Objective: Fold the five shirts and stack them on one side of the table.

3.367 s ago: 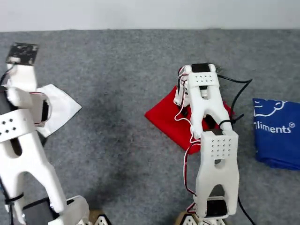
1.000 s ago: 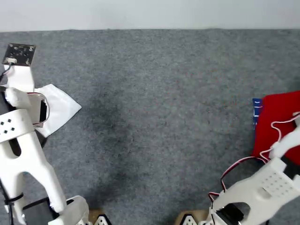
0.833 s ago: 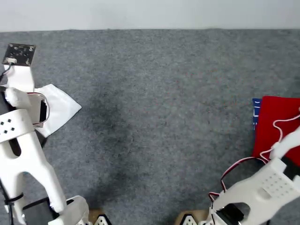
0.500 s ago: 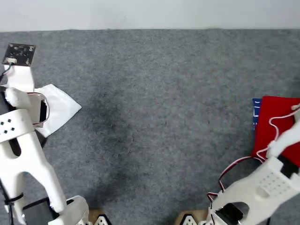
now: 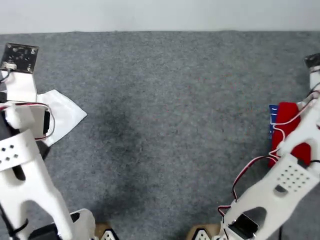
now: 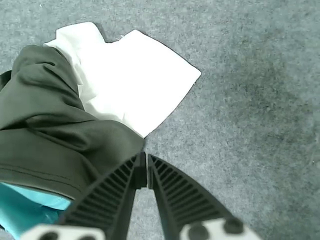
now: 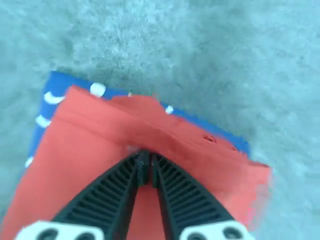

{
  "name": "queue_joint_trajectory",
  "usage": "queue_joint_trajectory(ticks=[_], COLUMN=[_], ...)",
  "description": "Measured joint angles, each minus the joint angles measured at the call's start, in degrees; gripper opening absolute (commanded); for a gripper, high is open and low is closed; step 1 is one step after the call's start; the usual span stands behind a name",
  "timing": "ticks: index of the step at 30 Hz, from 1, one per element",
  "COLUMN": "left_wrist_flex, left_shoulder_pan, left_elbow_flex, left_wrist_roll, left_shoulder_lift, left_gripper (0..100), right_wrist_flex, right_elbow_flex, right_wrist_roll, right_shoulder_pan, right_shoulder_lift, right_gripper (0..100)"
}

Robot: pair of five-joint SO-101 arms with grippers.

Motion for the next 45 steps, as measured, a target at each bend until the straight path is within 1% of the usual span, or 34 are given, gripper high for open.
queue_joint_trajectory(ticks=[2,4,10,13,17,20,22,25,29,32,36,38,40,42,45], left_wrist_flex=[0.0,0.0,0.0,0.0,0.0,0.0,0.0,0.0,0.0,0.0,0.0,0.0,0.0,0.0,0.0], left_shoulder_pan=[0.0,0.0,0.1,0.1,0.1,0.1,0.1,0.1,0.1,0.1,0.1,0.1,0.1,0.1,0.1], left_elbow_flex=[0.0,0.0,0.0,0.0,0.0,0.0,0.0,0.0,0.0,0.1,3.3,5.1,6.9,8.4,10.4], left_wrist_roll=[0.0,0.0,0.0,0.0,0.0,0.0,0.0,0.0,0.0,0.0,0.0,0.0,0.0,0.0,0.0], left_shoulder_lift=[-0.1,-0.2,-0.3,-0.3,-0.3,-0.3,-0.3,-0.5,-3.3,-4.8,-7.3,-8.8,-10.7,-12.9,-15.8], left_gripper=[1,1,1,1,1,1,1,1,1,1,1,1,1,1,1], right_wrist_flex=[-3.2,-4.1,2.4,3.0,-1.2,-4.2,-4.0,1.1,12.7,22.7,35.8,37.5,37.5,37.5,37.5], right_elbow_flex=[0.0,-0.4,-6.4,-8.5,-8.9,-9.0,-10.0,-16.1,-26.0,-33.8,-42.3,-45.9,-48.1,-48.4,-45.4], right_wrist_roll=[0.0,0.0,0.1,0.2,0.0,3.5,5.8,5.1,-1.4,-5.2,-6.3,-7.9,-11.4,-14.1,-15.1], right_shoulder_pan=[0.0,0.0,0.0,1.9,6.3,7.1,7.1,7.1,6.4,4.2,-0.1,-1.4,-1.1,-1.1,-1.4], right_shoulder_lift=[4.0,5.2,3.0,0.0,2.0,7.8,9.1,9.1,7.5,5.5,4.8,4.8,4.0,1.9,-3.4], right_gripper=[0.9,0.9,0.9,0.9,0.9,0.9,0.9,0.9,0.9,0.9,0.9,0.9,0.8,0.8,0.8])
